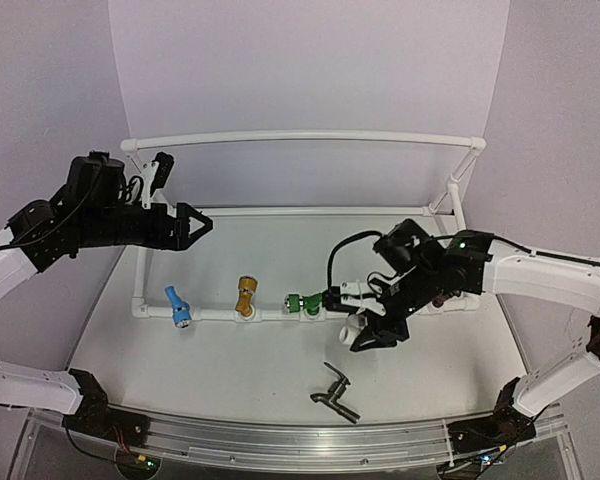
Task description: Install the water faucets
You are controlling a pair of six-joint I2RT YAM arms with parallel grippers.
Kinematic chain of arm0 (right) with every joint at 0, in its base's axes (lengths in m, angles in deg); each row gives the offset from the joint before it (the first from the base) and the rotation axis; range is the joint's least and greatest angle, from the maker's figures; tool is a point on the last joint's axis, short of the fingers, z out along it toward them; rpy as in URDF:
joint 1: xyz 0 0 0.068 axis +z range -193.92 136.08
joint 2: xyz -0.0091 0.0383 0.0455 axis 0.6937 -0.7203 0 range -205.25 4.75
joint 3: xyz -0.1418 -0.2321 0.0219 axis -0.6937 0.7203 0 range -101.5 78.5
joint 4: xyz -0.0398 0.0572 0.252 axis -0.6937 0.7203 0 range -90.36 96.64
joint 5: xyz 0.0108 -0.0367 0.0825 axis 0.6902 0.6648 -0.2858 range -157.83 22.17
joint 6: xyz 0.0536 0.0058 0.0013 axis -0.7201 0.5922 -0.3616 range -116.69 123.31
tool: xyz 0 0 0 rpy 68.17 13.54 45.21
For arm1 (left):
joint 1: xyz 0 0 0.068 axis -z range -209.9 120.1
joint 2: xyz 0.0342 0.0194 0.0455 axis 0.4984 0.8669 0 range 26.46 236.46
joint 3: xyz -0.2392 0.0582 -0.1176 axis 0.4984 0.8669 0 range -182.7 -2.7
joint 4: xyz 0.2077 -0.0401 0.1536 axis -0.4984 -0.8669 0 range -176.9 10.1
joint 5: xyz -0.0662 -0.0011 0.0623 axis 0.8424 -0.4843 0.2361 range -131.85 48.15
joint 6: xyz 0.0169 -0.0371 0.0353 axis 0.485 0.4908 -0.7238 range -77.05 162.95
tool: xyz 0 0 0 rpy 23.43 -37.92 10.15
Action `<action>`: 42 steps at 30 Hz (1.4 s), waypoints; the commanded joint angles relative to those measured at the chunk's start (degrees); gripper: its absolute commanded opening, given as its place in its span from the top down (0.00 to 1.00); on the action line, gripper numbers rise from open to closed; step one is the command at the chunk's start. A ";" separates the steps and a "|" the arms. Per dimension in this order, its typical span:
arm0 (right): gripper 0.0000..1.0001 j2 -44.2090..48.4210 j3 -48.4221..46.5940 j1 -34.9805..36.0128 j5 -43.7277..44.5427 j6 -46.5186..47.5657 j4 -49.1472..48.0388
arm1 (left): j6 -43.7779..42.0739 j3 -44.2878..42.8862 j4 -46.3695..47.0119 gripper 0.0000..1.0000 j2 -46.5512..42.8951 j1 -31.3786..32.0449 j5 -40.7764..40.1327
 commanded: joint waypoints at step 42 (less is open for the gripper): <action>0.55 -15.06 -22.51 -13.36 -42.87 14.63 38.73 | -62.22 -23.57 4.18 0.25 32.65 47.44 -20.21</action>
